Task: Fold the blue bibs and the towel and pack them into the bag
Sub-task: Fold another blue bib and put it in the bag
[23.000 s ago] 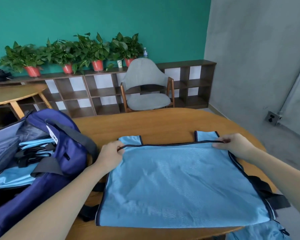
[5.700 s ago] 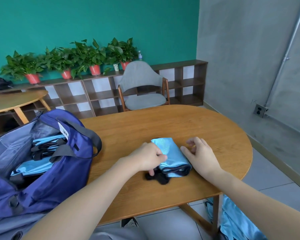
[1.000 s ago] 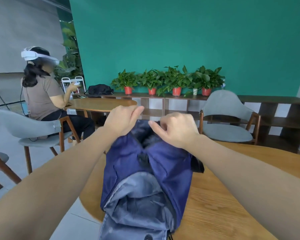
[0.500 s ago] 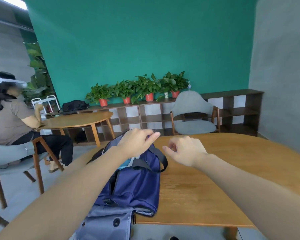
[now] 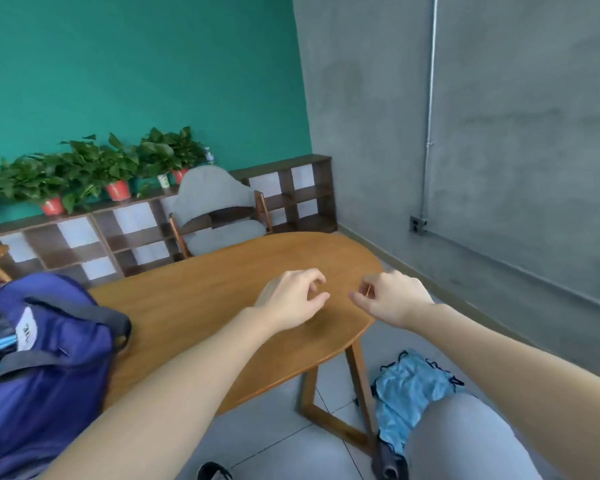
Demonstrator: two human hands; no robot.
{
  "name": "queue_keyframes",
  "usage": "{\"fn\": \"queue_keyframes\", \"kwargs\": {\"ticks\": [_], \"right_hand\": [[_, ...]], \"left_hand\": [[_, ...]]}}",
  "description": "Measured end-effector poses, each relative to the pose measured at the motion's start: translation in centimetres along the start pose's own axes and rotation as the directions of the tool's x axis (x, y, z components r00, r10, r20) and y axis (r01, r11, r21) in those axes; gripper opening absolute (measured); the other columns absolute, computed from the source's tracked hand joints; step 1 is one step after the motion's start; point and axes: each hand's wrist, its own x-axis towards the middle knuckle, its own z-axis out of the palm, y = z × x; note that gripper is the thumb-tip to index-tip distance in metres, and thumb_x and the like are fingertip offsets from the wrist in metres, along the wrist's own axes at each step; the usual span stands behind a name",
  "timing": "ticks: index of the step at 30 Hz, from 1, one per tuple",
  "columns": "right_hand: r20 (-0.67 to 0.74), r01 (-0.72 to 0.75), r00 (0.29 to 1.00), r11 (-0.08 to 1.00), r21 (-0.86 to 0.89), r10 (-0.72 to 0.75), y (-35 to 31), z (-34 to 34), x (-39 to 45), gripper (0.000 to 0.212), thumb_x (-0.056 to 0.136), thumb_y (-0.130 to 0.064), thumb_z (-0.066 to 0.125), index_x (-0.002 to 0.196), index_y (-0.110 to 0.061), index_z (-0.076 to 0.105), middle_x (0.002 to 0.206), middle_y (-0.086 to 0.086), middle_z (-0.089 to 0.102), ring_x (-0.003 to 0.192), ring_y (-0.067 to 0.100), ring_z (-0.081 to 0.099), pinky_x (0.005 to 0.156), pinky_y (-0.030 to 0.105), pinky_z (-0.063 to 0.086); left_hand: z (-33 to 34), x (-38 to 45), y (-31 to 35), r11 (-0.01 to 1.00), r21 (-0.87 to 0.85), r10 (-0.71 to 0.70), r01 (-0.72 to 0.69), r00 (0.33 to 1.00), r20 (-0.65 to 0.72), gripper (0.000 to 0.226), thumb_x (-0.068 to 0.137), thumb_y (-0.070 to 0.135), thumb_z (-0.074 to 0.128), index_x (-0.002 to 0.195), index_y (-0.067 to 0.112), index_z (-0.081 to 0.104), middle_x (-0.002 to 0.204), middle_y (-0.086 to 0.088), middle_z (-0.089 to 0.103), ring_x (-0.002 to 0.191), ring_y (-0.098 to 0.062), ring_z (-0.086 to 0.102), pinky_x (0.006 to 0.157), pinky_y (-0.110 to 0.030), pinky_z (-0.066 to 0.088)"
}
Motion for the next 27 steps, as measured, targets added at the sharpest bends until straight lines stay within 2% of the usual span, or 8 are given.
{"fn": "queue_keyframes", "kwargs": {"ticks": [2, 5, 8, 11, 15, 19, 27], "right_hand": [[0.026, -0.079, 0.997, 0.997, -0.006, 0.079, 4.6, 0.0, -1.2, 0.037, 0.090, -0.066, 0.046, 0.086, -0.033, 0.062, 0.085, -0.011, 0.068, 0.087, 0.019, 0.062, 0.074, 0.033, 0.049], [0.058, -0.188, 0.980, 0.981, -0.045, 0.190, 10.3, 0.5, -3.0, 0.035, 0.090, -0.064, 0.048, 0.091, -0.032, 0.062, 0.091, -0.009, 0.068, 0.088, 0.019, 0.059, 0.074, 0.032, 0.045], [0.108, -0.265, 0.957, 0.962, -0.068, 0.271, 14.8, 1.8, -4.3, 0.036, 0.090, -0.065, 0.047, 0.095, -0.033, 0.061, 0.091, -0.011, 0.068, 0.092, 0.019, 0.061, 0.078, 0.032, 0.049], [0.170, -0.325, 0.927, 0.943, -0.075, 0.333, 18.4, 3.9, -5.3, 0.037, 0.089, -0.067, 0.046, 0.096, -0.033, 0.059, 0.089, -0.012, 0.069, 0.091, 0.018, 0.062, 0.077, 0.032, 0.049], [0.261, -0.383, 0.885, 0.922, -0.061, 0.385, 22.3, 7.7, -6.0, 0.038, 0.089, -0.067, 0.046, 0.095, -0.032, 0.059, 0.090, -0.011, 0.069, 0.089, 0.017, 0.063, 0.077, 0.032, 0.051], [0.339, -0.432, 0.841, 0.901, -0.049, 0.422, 25.6, 12.5, -5.8, 0.038, 0.090, -0.065, 0.047, 0.096, -0.030, 0.060, 0.091, -0.011, 0.069, 0.089, 0.018, 0.063, 0.070, 0.030, 0.046], [0.513, -0.486, 0.728, 0.870, -0.079, 0.454, 30.7, 22.5, -4.7, 0.037, 0.090, -0.063, 0.047, 0.108, -0.032, 0.058, 0.103, -0.007, 0.066, 0.094, 0.020, 0.060, 0.074, 0.031, 0.044]], "left_hand": [[3.6, 2.2, 3.9, 0.994, -0.083, 0.072, -0.070, 0.997, 0.025, 0.032, 0.096, 0.046, 0.061, 0.125, 0.033, 0.060, 0.112, 0.013, 0.064, 0.090, -0.012, 0.060, 0.077, -0.032, 0.053], [9.2, 4.9, 9.0, 0.968, -0.192, 0.181, -0.161, 0.979, 0.093, 0.034, 0.095, 0.038, 0.065, 0.126, 0.025, 0.059, 0.115, 0.004, 0.064, 0.083, -0.015, 0.054, 0.083, -0.039, 0.054], [14.1, 6.9, 12.1, 0.966, -0.202, 0.200, -0.163, 0.963, 0.182, 0.041, 0.095, 0.037, 0.064, 0.132, 0.025, 0.054, 0.124, -0.002, 0.062, 0.097, -0.024, 0.062, 0.087, -0.045, 0.055], [18.1, 8.3, 13.3, 0.975, -0.192, 0.155, -0.108, 0.956, 0.249, 0.044, 0.096, 0.035, 0.064, 0.137, 0.025, 0.051, 0.131, -0.002, 0.060, 0.110, -0.028, 0.062, 0.090, -0.041, 0.054], [23.7, 9.5, 13.2, 0.988, -0.146, 0.100, -0.054, 0.938, 0.333, 0.043, 0.097, 0.039, 0.062, 0.136, 0.028, 0.051, 0.135, 0.001, 0.059, 0.116, -0.027, 0.061, 0.090, -0.039, 0.052], [29.4, 10.1, 12.6, 0.993, -0.116, 0.063, -0.015, 0.904, 0.423, 0.044, 0.096, 0.042, 0.060, 0.136, 0.030, 0.050, 0.133, 0.000, 0.061, 0.113, -0.029, 0.063, 0.091, -0.039, 0.053], [41.1, 9.9, 9.8, 0.993, -0.072, -0.032, 0.096, 0.792, 0.610, 0.045, 0.096, 0.041, 0.062, 0.136, 0.026, 0.048, 0.121, 0.000, 0.062, 0.099, -0.024, 0.066, 0.080, -0.039, 0.056]]}}
